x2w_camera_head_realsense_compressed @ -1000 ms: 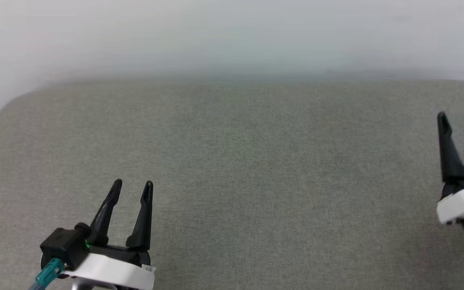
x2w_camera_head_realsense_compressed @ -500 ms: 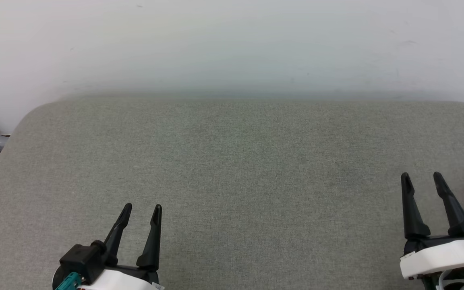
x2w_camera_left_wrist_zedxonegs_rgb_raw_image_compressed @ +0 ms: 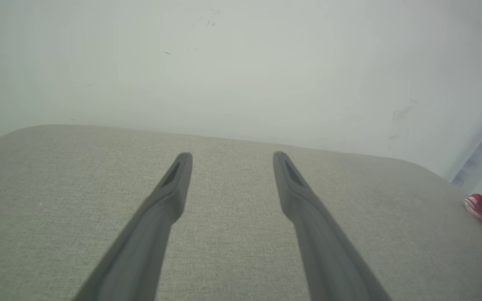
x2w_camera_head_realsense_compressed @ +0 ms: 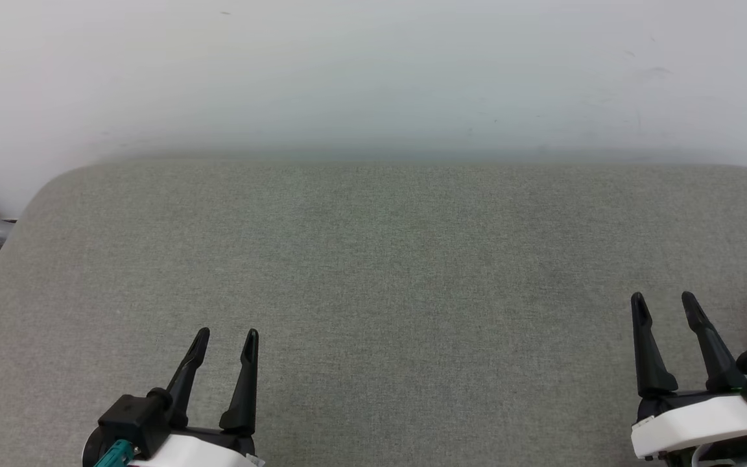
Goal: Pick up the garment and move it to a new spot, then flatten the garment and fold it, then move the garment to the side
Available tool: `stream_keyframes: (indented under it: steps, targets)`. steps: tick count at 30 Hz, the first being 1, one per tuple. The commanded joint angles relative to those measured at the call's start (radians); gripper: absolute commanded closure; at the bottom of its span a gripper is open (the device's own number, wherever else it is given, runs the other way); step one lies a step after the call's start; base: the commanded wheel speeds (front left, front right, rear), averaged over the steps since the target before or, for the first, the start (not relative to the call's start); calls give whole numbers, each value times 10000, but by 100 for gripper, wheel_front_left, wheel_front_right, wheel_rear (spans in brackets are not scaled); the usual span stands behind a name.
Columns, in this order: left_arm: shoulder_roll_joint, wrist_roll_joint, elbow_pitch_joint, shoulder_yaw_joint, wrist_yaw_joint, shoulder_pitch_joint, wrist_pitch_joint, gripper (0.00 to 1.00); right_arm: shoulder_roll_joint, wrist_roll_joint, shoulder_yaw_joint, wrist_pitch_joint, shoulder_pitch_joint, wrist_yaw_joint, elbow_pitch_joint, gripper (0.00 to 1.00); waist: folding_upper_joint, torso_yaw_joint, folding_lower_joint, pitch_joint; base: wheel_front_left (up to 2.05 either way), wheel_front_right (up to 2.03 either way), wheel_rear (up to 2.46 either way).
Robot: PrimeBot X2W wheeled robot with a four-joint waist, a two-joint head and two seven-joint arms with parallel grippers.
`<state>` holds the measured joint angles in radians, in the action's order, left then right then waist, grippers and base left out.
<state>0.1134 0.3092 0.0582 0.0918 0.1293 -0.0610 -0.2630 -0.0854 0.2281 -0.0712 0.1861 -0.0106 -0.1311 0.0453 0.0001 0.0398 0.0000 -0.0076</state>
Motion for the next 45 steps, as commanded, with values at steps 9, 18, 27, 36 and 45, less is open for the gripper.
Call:
stream_keyframes:
  steps: [9, 18, 27, 36, 45]
  targets:
    - [-51, -49, -222, -117, 19, -26, -21, 0, 13, -18, 114, 215, 75, 9, 174, 0, -1, 1, 0, 27, 0, 0, 0]
    - [-39, -87, -228, -140, 20, -82, -21, 0, 30, 28, 169, 263, 89, 9, 249, 0, -1, -16, 0, 17, 0, 0, 0]
    - [-40, -30, 110, -86, -2, -137, 9, 100, 10, 22, 207, 223, -124, 0, 542, 100, -1, -19, 1, 14, 0, 0, 0]
    - [-28, 1607, 304, -203, -18, 38, 359, 100, 52, 1647, 117, -171, 33, 0, 749, 100, -1, -46, 1, 21, 0, 0, 0]
    - [-25, 2973, 514, -317, -7, 253, 671, 100, 86, 3020, 58, -484, 172, 1, 877, 100, -1, -69, 1, 26, 0, 0, 0]
